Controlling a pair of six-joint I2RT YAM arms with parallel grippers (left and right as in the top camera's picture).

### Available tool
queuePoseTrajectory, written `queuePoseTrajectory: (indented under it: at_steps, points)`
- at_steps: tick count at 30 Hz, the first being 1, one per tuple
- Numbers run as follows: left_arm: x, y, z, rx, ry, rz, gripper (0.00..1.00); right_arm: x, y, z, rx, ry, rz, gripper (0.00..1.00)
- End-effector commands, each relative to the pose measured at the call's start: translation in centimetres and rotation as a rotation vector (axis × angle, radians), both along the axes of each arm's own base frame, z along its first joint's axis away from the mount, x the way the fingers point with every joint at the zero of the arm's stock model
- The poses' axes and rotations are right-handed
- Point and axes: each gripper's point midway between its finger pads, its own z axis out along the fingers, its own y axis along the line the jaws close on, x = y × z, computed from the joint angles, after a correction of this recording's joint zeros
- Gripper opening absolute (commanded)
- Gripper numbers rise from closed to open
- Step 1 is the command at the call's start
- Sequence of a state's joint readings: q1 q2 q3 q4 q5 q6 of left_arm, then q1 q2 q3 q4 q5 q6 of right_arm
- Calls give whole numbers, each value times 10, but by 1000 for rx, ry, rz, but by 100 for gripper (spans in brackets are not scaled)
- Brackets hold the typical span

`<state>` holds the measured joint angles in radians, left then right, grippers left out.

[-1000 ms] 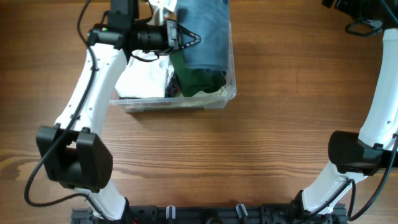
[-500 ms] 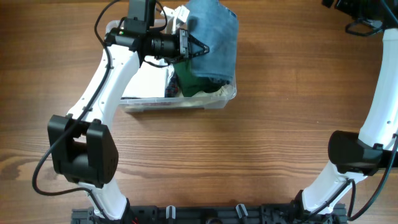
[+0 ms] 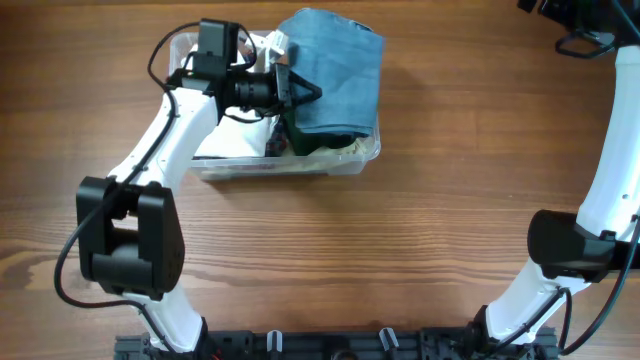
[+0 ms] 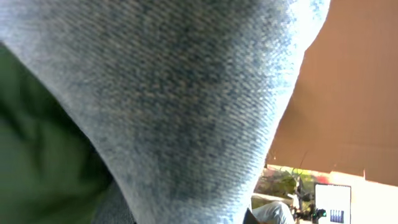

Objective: Pack container
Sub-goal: 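Lower the blue towel onto the green cloth in the bin, then press the blue towel down into the bin's right half with the left gripper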

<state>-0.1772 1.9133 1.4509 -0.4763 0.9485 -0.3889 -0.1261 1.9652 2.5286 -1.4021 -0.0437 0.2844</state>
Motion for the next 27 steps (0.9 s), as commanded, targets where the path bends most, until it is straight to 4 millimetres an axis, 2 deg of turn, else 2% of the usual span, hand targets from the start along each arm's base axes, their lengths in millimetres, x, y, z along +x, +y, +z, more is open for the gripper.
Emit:
queuePoseTrajectory:
  at_steps: [1,5,8,10,11,12,14,15,19,22,27]
  points:
    - [8,20,-6,12,17,56,4,1,-1,-2,-3,5,-10,100]
    - [9,27,-9,34,9,65,4,1,-1,-2,-3,5,-10,100]
    - [7,38,-28,136,64,122,4,1,-1,-2,-3,5,-10,100]
    - [8,42,-33,167,72,140,5,1,-1,-2,-3,5,-10,100]
    - [8,43,-33,170,71,142,18,1,-1,-2,-3,5,-10,100]
    - [8,43,-33,170,71,142,51,1,-1,-2,-3,5,-10,100]
    - [8,43,-34,173,71,143,76,1,-1,-2,-3,5,-10,100]
    - [9,43,-34,173,70,144,79,1,-1,-2,-3,5,-10,100]
    - [11,48,-32,170,67,156,80,1,-1,-2,-3,5,-10,100]
    - [14,57,-21,165,42,178,78,1,-1,-2,-3,5,-10,100]
    - [23,92,7,226,-44,285,77,1,-1,-2,-3,5,-10,100]
